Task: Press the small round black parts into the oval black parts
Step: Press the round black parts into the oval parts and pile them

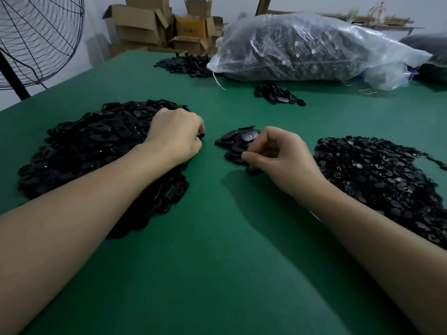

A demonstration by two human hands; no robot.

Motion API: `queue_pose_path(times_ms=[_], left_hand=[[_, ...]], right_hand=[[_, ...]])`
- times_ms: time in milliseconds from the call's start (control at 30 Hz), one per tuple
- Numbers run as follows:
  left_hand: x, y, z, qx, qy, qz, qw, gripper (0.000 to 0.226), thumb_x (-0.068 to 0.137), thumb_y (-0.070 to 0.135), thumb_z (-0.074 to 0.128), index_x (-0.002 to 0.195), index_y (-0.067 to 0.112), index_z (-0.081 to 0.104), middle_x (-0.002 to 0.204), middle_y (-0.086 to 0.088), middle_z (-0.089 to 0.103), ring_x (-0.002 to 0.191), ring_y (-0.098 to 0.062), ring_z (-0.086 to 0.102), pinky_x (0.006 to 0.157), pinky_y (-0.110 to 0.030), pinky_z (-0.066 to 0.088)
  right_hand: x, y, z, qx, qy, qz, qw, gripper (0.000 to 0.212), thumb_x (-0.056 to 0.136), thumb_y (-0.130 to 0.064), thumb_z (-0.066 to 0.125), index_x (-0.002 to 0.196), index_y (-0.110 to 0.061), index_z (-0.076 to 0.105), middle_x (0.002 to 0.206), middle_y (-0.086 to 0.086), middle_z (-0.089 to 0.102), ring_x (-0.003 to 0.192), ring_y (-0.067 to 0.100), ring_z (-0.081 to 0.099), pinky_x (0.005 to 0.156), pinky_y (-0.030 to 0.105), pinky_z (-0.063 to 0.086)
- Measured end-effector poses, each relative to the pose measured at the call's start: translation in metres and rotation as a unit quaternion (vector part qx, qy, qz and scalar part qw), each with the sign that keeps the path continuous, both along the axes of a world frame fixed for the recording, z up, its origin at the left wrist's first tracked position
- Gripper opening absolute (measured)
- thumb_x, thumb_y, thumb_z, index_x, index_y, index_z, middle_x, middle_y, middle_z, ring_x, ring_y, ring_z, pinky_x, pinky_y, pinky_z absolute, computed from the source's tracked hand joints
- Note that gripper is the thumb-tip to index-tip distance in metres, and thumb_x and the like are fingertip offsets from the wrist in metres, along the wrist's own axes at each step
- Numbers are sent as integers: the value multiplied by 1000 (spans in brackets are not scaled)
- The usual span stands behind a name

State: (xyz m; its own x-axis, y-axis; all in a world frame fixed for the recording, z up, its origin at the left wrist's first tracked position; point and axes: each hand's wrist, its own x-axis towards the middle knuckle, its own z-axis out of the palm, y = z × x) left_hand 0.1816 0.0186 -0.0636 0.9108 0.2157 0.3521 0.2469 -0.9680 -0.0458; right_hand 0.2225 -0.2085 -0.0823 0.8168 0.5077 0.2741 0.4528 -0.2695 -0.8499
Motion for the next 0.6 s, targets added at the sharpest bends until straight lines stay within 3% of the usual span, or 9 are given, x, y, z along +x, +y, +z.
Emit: queue_pose_path(times_ms=[167, 267, 400, 600], left_hand=[[0, 0, 2, 0, 0, -6, 1000, 24, 96, 22, 64, 117, 28, 74, 103, 3, 76, 105, -23, 67, 101, -39, 43], [-6, -4, 2, -12, -65, -25, 998, 23, 95, 20, 62, 113, 27, 76, 102, 4, 77, 102, -22, 69, 99, -39, 45], [-22, -14, 7, -128, -156, -40, 979, 18, 91, 23, 67, 102, 34, 76, 89, 14, 74, 87, -12, 68, 80, -33, 55], [-48, -26, 5, -243, -100, -63, 963, 15, 87, 22, 73, 99, 31, 78, 83, 14, 74, 81, -12, 71, 82, -37, 59]], right_hand=[[3, -4, -4, 16, 35, 20, 999, 20, 84, -8, 82, 97, -19, 72, 88, 6, 74, 77, 24, 75, 87, 42, 61], [3, -5, -3, 13, 52, 27, 998, 17, 83, -8, 83, 94, -19, 75, 89, 7, 77, 79, 23, 76, 88, 44, 61], [0, -5, -1, 24, 89, 50, 995, 14, 83, -9, 83, 92, -15, 75, 84, 8, 78, 79, 24, 76, 88, 40, 61], [-7, -5, 8, 68, 156, 67, 983, 19, 80, -9, 84, 93, -10, 71, 84, 15, 77, 71, 19, 75, 58, 20, 51]])
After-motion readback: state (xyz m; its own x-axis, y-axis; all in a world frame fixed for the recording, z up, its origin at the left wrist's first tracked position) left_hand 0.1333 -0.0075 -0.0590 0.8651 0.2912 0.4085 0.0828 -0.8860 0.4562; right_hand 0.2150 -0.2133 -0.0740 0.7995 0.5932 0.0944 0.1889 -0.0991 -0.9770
